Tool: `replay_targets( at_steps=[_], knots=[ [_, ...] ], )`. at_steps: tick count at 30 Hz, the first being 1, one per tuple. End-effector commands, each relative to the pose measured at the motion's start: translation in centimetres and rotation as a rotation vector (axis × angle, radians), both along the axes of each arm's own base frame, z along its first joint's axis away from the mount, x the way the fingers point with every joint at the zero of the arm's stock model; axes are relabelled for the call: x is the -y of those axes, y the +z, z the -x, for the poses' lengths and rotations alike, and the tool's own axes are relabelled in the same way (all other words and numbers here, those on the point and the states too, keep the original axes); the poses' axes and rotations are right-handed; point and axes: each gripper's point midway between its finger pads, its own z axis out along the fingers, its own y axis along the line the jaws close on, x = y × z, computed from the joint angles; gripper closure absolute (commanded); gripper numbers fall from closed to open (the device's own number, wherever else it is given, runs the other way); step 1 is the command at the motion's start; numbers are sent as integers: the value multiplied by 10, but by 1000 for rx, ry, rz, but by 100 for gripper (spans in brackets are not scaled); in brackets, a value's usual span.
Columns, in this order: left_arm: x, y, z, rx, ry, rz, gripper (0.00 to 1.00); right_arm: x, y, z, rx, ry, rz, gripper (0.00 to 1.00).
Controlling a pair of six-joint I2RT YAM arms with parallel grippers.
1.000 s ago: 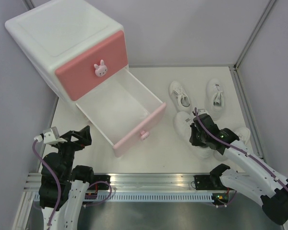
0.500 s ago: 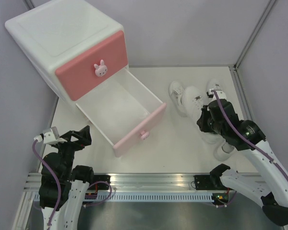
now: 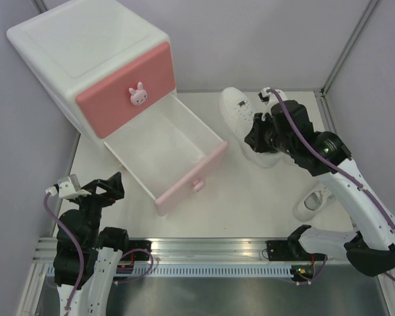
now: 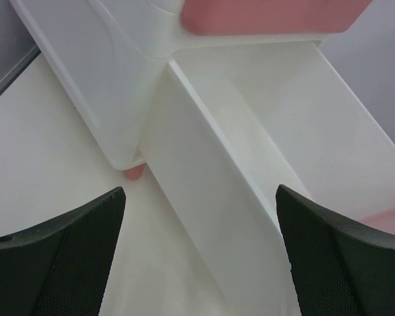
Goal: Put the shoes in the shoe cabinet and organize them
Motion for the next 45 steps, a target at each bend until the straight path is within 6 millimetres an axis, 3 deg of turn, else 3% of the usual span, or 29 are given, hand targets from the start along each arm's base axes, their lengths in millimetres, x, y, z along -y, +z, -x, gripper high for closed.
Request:
replay_targets(
  at_steps=[1, 5, 9, 14, 18, 26, 34, 45],
  knots=[
    [-6, 8, 7, 62, 28, 1, 3, -52, 79, -14, 250, 171, -91, 100],
    [-9, 7, 7, 59, 42, 3, 4, -118, 77, 4, 241, 380, -45, 100],
    [-11, 6, 8, 54, 54, 7, 4, -166, 59, 5, 223, 509, 44, 99],
    [-13, 5, 8, 49, 69, 9, 4, -214, 44, 18, 221, 619, 90, 100],
    [-14, 6, 8, 51, 74, 12, 4, -242, 28, 14, 204, 661, 144, 99],
    [-15, 4, 8, 47, 80, 15, 4, -260, -13, 1, 163, 669, 225, 99],
    [-15, 4, 8, 47, 83, 16, 4, -283, -9, -21, 207, 560, 145, 100],
    [-15, 3, 8, 41, 85, 15, 4, -302, -1, -34, 241, 517, 85, 100]
  ],
)
